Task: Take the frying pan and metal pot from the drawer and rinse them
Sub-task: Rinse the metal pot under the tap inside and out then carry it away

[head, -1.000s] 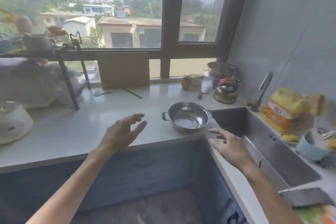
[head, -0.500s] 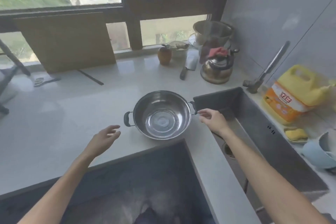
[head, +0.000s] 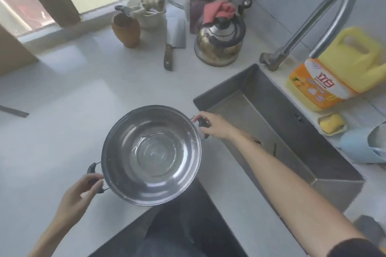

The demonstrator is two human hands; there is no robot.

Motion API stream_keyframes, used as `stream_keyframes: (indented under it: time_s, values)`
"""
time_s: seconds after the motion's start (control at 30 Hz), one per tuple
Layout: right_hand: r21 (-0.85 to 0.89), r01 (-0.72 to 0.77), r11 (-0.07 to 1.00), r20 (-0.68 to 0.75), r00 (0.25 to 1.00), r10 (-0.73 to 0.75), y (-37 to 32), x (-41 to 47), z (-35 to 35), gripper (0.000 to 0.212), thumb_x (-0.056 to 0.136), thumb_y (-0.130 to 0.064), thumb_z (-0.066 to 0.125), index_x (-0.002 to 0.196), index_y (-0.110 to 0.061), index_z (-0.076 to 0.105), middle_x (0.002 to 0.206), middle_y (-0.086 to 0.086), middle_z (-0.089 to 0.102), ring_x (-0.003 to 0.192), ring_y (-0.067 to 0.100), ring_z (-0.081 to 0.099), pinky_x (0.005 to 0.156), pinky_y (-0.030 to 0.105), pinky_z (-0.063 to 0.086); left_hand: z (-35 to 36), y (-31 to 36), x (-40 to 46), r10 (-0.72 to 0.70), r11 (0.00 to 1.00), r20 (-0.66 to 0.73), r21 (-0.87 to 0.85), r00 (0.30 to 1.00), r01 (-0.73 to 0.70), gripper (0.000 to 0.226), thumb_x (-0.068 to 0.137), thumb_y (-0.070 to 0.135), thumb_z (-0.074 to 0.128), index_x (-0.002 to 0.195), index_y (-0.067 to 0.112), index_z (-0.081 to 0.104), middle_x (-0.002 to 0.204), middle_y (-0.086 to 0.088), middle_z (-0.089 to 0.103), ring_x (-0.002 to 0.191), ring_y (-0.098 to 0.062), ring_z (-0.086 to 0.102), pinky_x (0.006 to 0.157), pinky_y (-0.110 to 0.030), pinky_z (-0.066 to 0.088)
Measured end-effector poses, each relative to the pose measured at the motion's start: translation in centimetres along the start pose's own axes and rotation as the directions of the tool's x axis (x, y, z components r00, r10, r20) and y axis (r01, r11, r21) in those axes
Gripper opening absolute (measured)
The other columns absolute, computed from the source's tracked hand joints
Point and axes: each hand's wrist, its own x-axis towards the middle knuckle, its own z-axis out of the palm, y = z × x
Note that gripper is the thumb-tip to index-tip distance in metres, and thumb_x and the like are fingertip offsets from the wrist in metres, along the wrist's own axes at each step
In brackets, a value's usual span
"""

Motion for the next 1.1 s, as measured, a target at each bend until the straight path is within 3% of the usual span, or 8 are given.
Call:
stream_keyframes:
  time_s: [0.13,0.23,0.3,0.43,0.53,0.67,0.9,1.1]
  values:
    - [0.170,-0.030,0.985,-0.027,0.999,0.035,2.8,-3.6,-1.9,0.030,0.071,-0.011,0.056,0.092,-0.032,0.060,0.077,0.002,0.059,0.067,0.016,0.059,0.073,0.042,0.058,-0.5,5.2,3.6,0.099,0.995,-0.055,0.040,0.994,-0.097,0.027,0.092,0.010,0.055,0.087,0.035,0.064,0.092,-0.005,0.069,0.070,-0.001,0.064,0.069,-0.021,0.048]
    - [0.313,-0.047,0.949,-0.226,0.966,0.122,6.6,-8.6,-4.1,0.026,0.071,-0.015,0.061,0.086,-0.036,0.059,0.075,-0.009,0.058,0.067,0.009,0.057,0.063,0.032,0.054,1.2,12.3,6.5,0.240,0.970,-0.022,0.052,0.971,-0.238,0.030,0.093,0.011,0.054,0.088,0.038,0.065,0.081,0.005,0.069,0.070,0.001,0.062,0.072,-0.022,0.049]
    - [0.365,-0.061,0.929,-0.328,0.926,0.189,9.5,-12.3,-5.6,0.028,0.074,-0.010,0.065,0.087,-0.034,0.060,0.080,-0.013,0.063,0.069,0.004,0.061,0.066,0.022,0.050,4.0,16.8,8.6,0.334,0.936,0.073,0.095,0.940,-0.340,0.027,0.093,0.013,0.055,0.089,0.038,0.065,0.082,0.010,0.069,0.069,-0.002,0.062,0.075,-0.026,0.050]
    - [0.459,-0.111,0.881,-0.394,0.863,0.315,15.8,-18.2,-7.3,0.023,0.078,-0.007,0.069,0.091,-0.024,0.059,0.094,-0.001,0.066,0.082,0.017,0.068,0.082,0.029,0.050,12.1,24.4,14.6,0.467,0.750,0.369,0.316,0.804,-0.581,0.033,0.090,0.018,0.060,0.087,0.051,0.061,0.079,0.021,0.067,0.070,-0.009,0.067,0.077,-0.036,0.052]
    - [0.480,-0.173,0.860,-0.447,0.795,0.409,20.1,-19.7,-6.9,0.023,0.078,-0.008,0.070,0.089,-0.023,0.057,0.094,-0.002,0.065,0.074,0.006,0.063,0.070,0.014,0.044,19.3,29.0,18.3,0.373,0.541,0.585,0.494,0.720,-0.681,0.020,0.090,0.029,0.057,0.087,0.048,0.055,0.073,0.021,0.060,0.080,-0.019,0.063,0.077,-0.036,0.048]
    - [0.573,-0.238,0.784,-0.446,0.713,0.542,26.1,-18.6,-4.3,0.021,0.080,-0.007,0.069,0.088,-0.023,0.056,0.093,-0.001,0.065,0.081,0.016,0.065,0.076,0.022,0.047,27.8,30.8,22.1,0.297,0.370,0.698,0.545,0.652,-0.752,0.011,0.092,0.037,0.052,0.101,0.034,0.057,0.074,0.018,0.054,0.082,-0.018,0.056,0.071,-0.030,0.037]
    - [0.603,-0.367,0.708,-0.438,0.590,0.678,32.6,-13.8,1.7,0.037,0.077,-0.010,0.070,0.082,-0.043,0.056,0.085,-0.002,0.069,0.077,0.023,0.068,0.076,0.041,0.054,35.6,24.7,28.0,0.191,0.281,0.703,0.630,0.685,-0.724,0.013,0.094,0.036,0.047,0.105,0.034,0.054,0.100,0.008,0.070,0.095,-0.022,0.066,0.077,-0.032,0.044]
    - [0.552,-0.391,0.737,-0.491,0.562,0.666,32.7,-9.8,2.6,0.027,0.079,-0.013,0.071,0.090,-0.034,0.058,0.079,-0.007,0.066,0.071,0.012,0.065,0.062,0.015,0.045,36.6,22.3,31.0,0.147,0.309,0.650,0.686,0.746,-0.658,0.022,0.091,0.021,0.045,0.111,0.028,0.052,0.103,0.003,0.066,0.090,-0.025,0.062,0.072,-0.031,0.043]
